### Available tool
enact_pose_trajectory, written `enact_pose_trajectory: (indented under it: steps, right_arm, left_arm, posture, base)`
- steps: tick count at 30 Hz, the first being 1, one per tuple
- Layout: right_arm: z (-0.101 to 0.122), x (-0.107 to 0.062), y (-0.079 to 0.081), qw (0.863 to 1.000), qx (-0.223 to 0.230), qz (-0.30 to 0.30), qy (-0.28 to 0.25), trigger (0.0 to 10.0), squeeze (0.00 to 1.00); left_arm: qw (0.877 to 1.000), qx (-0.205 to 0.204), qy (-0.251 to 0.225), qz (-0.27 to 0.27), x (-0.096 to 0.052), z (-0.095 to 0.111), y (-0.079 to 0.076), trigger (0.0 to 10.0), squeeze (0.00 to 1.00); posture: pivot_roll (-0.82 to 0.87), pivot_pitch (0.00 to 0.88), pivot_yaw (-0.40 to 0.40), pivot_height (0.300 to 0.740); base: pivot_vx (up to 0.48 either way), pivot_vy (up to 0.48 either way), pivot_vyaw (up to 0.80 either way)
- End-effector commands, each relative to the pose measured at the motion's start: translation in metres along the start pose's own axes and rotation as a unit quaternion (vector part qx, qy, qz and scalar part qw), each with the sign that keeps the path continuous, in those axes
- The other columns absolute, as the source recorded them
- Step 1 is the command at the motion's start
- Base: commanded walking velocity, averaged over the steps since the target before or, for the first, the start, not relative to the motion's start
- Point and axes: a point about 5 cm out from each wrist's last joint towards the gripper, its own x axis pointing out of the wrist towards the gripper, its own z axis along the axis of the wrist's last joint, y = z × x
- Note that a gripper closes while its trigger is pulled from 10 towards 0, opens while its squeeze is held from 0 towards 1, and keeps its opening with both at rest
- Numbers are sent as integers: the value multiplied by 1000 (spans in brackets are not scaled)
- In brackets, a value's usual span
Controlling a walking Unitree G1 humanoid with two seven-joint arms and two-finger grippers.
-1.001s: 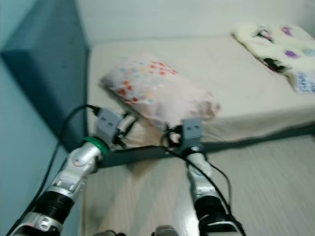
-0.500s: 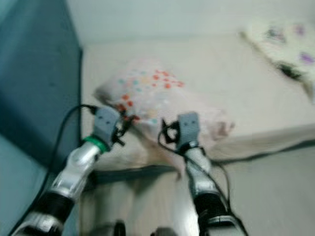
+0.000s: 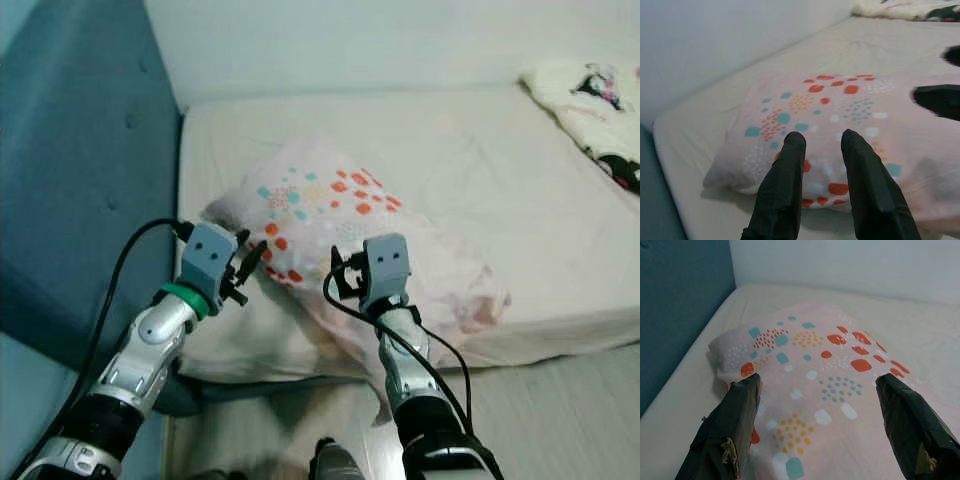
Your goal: Clean up the room
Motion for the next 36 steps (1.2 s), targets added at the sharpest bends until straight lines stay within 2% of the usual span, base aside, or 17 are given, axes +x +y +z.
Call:
enact_pose_trajectory:
  steps: [1,4,5,10,13,36]
  right_arm:
    - [-8,-5,0,1000,6,1,15,10000,0]
    - [-9,-6,3,1000,12,11,17,10000,0]
    - [-11,-8,6,999,19,17,20,10000,0]
    - [-14,-10,6,999,24,6,20,10000,0]
    - [-14,-11,3,999,32,-10,19,10000,0]
    - [-8,-9,-3,1000,21,-4,5,10000,0]
  left_arm:
    - [1000,1,15,-5,-5,-7,-3,10000,0]
    - [1000,3,19,-6,-7,-9,-3,10000,0]
    - [999,3,31,-5,-11,-15,-3,10000,0]
    - [999,3,47,1,-16,-23,-1,10000,0]
    - [999,-3,52,9,-18,-25,-1,10000,0]
    - [998,-30,39,30,-11,-14,1,10000,0]
  posture:
    - [-73,0,64,740]
    - [-72,0,63,740]
    - [-71,0,63,740]
    - [-72,0,63,740]
    - [-71,0,62,725]
    - [-71,0,54,630]
  base:
    - [0,0,0]
    - [0,0,0]
    - [0,0,0]
    - [0,0,0]
    - [0,0,0]
    - [0,0,0]
